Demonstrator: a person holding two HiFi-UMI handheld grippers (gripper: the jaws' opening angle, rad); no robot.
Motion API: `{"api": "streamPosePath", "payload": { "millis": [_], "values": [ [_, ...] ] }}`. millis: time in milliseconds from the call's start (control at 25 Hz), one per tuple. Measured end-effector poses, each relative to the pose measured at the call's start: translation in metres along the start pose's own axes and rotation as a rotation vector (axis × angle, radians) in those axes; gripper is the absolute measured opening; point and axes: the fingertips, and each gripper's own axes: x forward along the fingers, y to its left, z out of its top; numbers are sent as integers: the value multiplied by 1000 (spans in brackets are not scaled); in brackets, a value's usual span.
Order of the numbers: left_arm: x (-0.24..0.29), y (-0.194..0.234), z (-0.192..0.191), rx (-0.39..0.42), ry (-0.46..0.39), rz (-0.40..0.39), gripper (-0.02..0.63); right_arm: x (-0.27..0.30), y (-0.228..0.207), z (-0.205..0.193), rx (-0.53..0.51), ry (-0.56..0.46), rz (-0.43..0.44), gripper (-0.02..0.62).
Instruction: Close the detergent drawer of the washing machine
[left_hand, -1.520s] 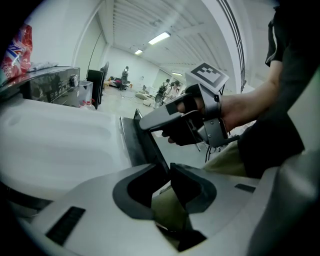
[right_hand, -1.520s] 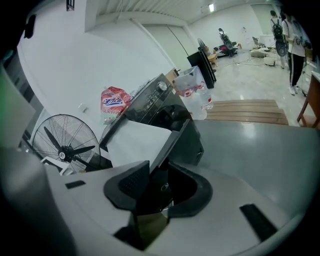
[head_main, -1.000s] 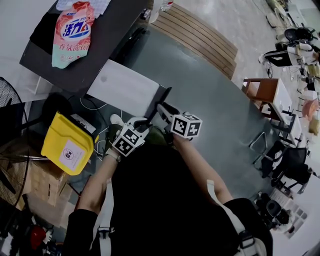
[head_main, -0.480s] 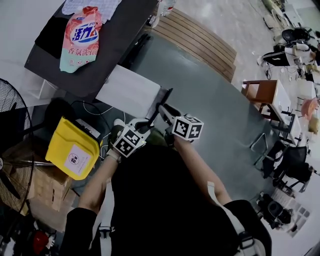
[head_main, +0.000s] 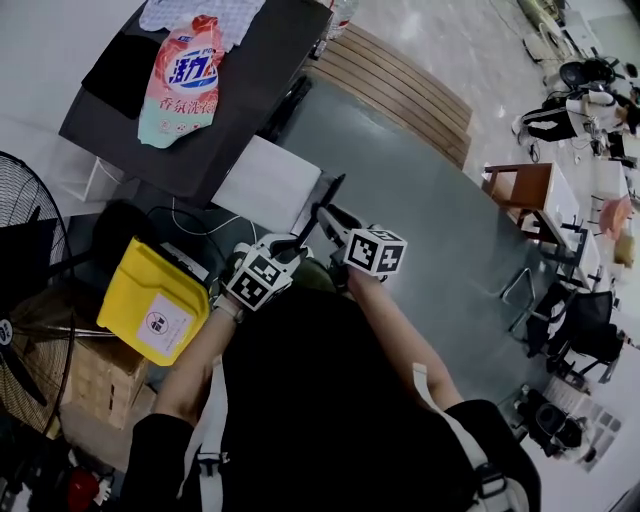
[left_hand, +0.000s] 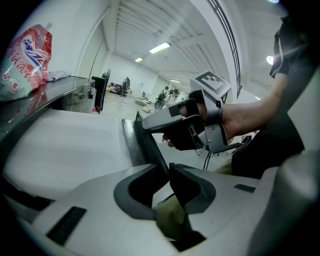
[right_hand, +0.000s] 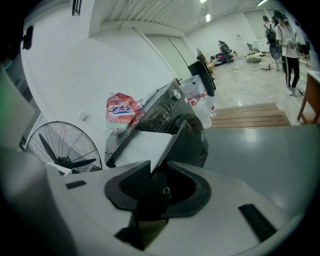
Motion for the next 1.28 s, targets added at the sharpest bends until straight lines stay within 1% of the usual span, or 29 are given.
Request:
{"api": "streamPosePath", "payload": {
  "millis": [320, 520, 640, 800, 960, 1200, 1280],
  "values": [
    [-13, 15, -10, 35, 27, -22, 83, 17, 14, 2, -1, -32, -23, 112],
    [-20, 27, -9, 46, -1, -15, 83, 26, 22, 4, -3, -52, -38, 109],
    [-24, 32, -12, 52, 2, -13, 83, 31, 25, 4, 1, -63, -45, 107],
    [-31, 39, -12, 39, 7, 3, 83, 37, 31, 7, 7, -68, -39, 105],
    [-33, 44, -13, 24, -7, 21, 81, 41, 35, 9, 4, -62, -26, 104],
    [-36, 44, -12, 29, 8, 37, 80, 41, 37, 11, -2, -46, -4, 104],
    [-40, 48, -10, 32, 9, 56, 77, 44, 40, 12, -5, -40, 9, 104]
  ]
}}
